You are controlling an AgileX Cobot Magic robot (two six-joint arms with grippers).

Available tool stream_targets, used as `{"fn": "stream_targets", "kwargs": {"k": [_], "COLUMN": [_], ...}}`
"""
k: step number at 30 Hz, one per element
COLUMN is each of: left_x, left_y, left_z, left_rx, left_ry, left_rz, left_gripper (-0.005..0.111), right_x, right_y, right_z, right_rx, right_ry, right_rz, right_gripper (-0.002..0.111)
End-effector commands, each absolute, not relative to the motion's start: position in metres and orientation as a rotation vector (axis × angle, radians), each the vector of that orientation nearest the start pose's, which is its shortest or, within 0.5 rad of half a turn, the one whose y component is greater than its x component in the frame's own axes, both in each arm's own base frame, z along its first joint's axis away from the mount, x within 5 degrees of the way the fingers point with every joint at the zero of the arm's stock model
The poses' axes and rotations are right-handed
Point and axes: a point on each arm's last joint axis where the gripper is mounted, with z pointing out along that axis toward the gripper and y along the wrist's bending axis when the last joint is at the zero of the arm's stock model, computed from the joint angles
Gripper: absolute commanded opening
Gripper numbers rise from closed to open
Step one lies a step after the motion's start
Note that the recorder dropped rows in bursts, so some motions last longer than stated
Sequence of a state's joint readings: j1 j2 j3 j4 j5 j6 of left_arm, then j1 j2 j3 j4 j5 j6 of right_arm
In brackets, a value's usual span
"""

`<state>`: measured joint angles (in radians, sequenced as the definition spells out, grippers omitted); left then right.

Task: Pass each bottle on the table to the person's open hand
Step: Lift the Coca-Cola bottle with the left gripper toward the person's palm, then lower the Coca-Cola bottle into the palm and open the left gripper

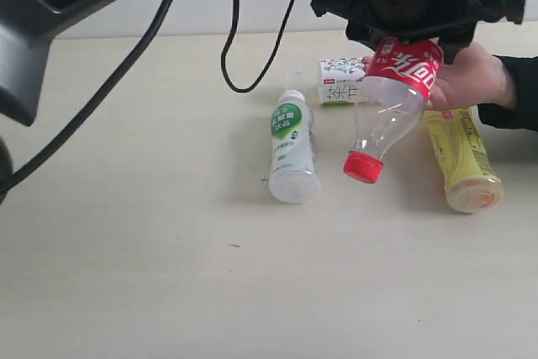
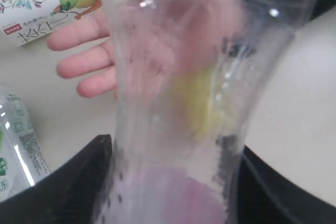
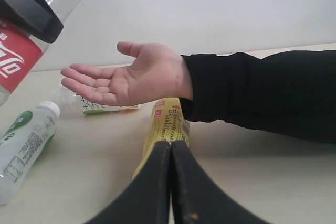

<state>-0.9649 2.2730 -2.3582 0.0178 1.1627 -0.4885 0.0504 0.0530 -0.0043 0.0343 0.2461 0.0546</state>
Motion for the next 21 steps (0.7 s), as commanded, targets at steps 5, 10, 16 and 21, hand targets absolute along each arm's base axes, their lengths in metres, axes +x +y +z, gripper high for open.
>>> {"fn": "stream_targets", "kwargs": {"k": [5,10,16,21], "left_x": [0.332,0.339,0.356,0.366], "left_y": [-0.42,-0.44,-0.437,-0.432], "left_z": [0.273,0.255,0.239,0.235], "left_rx": [0.334,0.242,0.07,-0.031], "left_ry": [2.608,2.538,2.54,2.544], "left_rz": [-0.78,-1.001,-1.047,-1.1], "left_gripper": [0.0,0.0,0.0,0.0], "right_x": [0.059,0.059,0.059,0.059], "right_y": [0.003,0.003,0.003,0.003], "right_z": [0.189,0.189,0.189,0.189], "right_rx": [0.03,0.03,0.03,0.03], "right_ry": [1.772,1.772,1.772,1.772], "right_rz": [0.103,0.103,0.103,0.103], "right_gripper": [0.0,0.0,0.0,0.0]}}
